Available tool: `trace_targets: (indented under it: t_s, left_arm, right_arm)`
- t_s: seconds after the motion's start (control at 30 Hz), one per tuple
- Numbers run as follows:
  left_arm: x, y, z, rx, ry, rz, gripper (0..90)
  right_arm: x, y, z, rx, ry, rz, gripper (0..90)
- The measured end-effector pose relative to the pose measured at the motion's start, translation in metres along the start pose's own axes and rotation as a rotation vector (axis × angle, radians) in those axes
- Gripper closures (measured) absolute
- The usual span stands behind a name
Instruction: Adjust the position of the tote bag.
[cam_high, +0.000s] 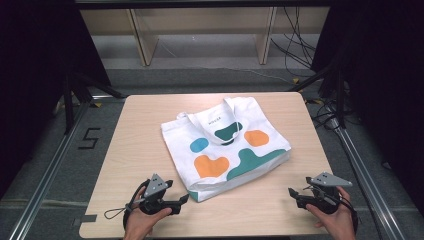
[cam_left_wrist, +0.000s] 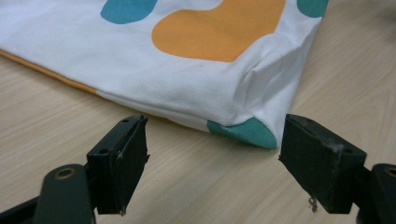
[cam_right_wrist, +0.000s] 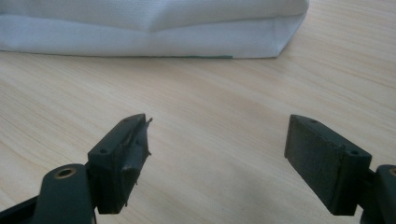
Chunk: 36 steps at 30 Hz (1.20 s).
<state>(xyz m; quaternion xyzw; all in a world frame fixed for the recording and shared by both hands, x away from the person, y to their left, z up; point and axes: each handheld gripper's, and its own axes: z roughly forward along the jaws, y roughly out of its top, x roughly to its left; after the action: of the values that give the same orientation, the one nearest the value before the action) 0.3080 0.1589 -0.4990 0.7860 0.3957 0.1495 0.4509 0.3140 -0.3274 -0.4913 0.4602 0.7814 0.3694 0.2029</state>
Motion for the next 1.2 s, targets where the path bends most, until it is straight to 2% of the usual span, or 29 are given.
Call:
trace_targets:
  t_s: [0.03, 0.07, 0.1, 0.17, 0.2, 0.27, 0.3, 0.33, 0.37, 0.4, 0.47, 0.5, 0.53, 0.57, 0.6, 0.63, 0.67, 0.7, 0.73, 0.77, 0.83, 0.9, 0.93, 1.0, 1.03, 1.07, 1.13, 1.17, 1.2]
  left_arm:
    - [0.000, 0.000, 0.000, 0.003, -0.003, 0.011, 22.6]
    - [-0.002, 0.000, 0.001, -0.007, -0.002, -0.007, 23.0]
    - [-0.004, 0.001, 0.003, -0.013, -0.019, -0.006, 24.6]
    - [-0.006, 0.002, 0.004, 0.008, -0.027, 0.034, 25.6]
    - [-0.009, 0.002, 0.007, -0.006, -0.029, 0.024, 27.0]
    - [-0.014, 0.002, 0.010, 0.000, -0.031, 0.036, 27.9]
    - [-0.016, 0.003, 0.012, 0.003, -0.036, 0.046, 27.9]
    - [-0.017, 0.004, 0.013, 0.016, -0.034, 0.069, 28.0]
    - [-0.020, 0.005, 0.015, 0.010, -0.028, 0.052, 29.0]
    - [-0.021, 0.006, 0.017, 0.027, -0.018, 0.061, 30.8]
    - [-0.021, 0.005, 0.022, 0.060, 0.010, 0.094, 31.2]
    - [-0.021, 0.005, 0.022, 0.060, 0.010, 0.094, 31.2]
    - [-0.021, 0.005, 0.023, 0.072, 0.029, 0.100, 31.5]
    - [-0.021, 0.005, 0.023, 0.072, 0.029, 0.100, 32.3]
    - [-0.018, 0.006, 0.022, 0.074, 0.041, 0.090, 32.3]
    - [-0.015, 0.006, 0.022, 0.071, 0.054, 0.070, 35.9]
    - [-0.015, 0.006, 0.022, 0.071, 0.054, 0.070, 36.9]
    - [-0.011, 0.007, 0.025, 0.060, 0.040, 0.042, 38.6]
    - [-0.011, 0.008, 0.026, 0.074, 0.044, 0.046, 40.2]
    - [-0.011, 0.008, 0.026, 0.074, 0.044, 0.046, 41.8]
    - [-0.011, 0.009, 0.034, 0.089, 0.050, 0.091, 44.8]
    - [-0.011, 0.010, 0.037, 0.087, 0.045, 0.095, 47.4]
    - [-0.010, 0.010, 0.039, 0.069, 0.040, 0.121, 56.8]
    - [-0.010, 0.011, 0.042, 0.085, 0.036, 0.175, 64.4]
    - [-0.011, 0.011, 0.043, 0.079, 0.042, 0.186, 69.2]
    - [-0.013, 0.010, 0.045, 0.081, 0.039, 0.183, 71.9]
    - [-0.014, 0.012, 0.043, 0.103, 0.047, 0.222, 75.5]
    - [-0.015, 0.012, 0.043, 0.099, 0.056, 0.227, 77.2]
    - [-0.017, 0.011, 0.043, 0.090, 0.045, 0.219, 77.6]
  right_arm:
    - [0.000, 0.000, 0.000, 0.002, -0.001, 0.004, 22.7]
    - [-0.001, 0.000, 0.000, 0.010, -0.001, -0.009, 22.7]
    - [0.001, 0.000, 0.001, 0.011, -0.001, -0.003, 22.7]
    - [0.001, 0.000, 0.001, 0.012, 0.000, -0.005, 22.7]
    - [0.001, 0.000, 0.002, 0.012, 0.002, -0.005, 22.7]
    - [0.001, 0.000, 0.002, 0.019, 0.009, -0.008, 22.7]
    - [0.000, 0.000, 0.003, 0.011, -0.005, -0.025, 22.7]
    - [0.001, 0.000, 0.003, 0.025, 0.009, -0.006, 22.7]
    - [0.000, 0.000, 0.003, 0.028, 0.014, -0.014, 22.7]
    - [0.002, 0.000, 0.003, 0.033, 0.010, 0.001, 22.7]
    - [0.005, -0.001, 0.003, 0.040, 0.008, 0.022, 22.7]
    - [0.000, -0.001, 0.004, 0.028, 0.001, -0.035, 22.7]
    - [0.000, -0.001, 0.005, 0.026, -0.002, -0.037, 22.8]
    - [0.000, -0.001, 0.005, 0.026, -0.002, -0.037, 22.8]
    - [0.002, 0.000, 0.004, 0.035, 0.008, -0.011, 22.7]
    - [0.002, 0.000, 0.003, 0.037, 0.003, -0.016, 22.7]
    - [0.003, 0.000, 0.003, 0.033, -0.004, -0.012, 22.7]
    - [0.002, 0.000, 0.004, 0.037, 0.010, -0.022, 22.7]
    - [0.001, 0.000, 0.005, 0.040, 0.010, -0.047, 22.7]
    - [0.001, 0.000, 0.005, 0.040, 0.010, -0.047, 22.7]
    - [0.002, 0.001, 0.004, 0.061, 0.025, -0.040, 22.7]
    - [0.003, 0.001, 0.004, 0.058, 0.025, -0.028, 22.7]
    - [0.002, 0.001, 0.005, 0.063, 0.029, -0.041, 22.7]
    - [0.003, 0.001, 0.005, 0.064, 0.025, -0.044, 22.7]
    - [0.003, 0.001, 0.005, 0.065, 0.028, -0.042, 22.7]
    - [0.003, 0.001, 0.005, 0.062, 0.029, -0.043, 22.7]
    - [0.003, 0.001, 0.005, 0.064, 0.024, -0.045, 22.7]
    - [0.004, 0.001, 0.004, 0.064, 0.022, -0.039, 22.8]
    - [0.008, 0.000, 0.003, 0.062, 0.002, 0.008, 22.8]
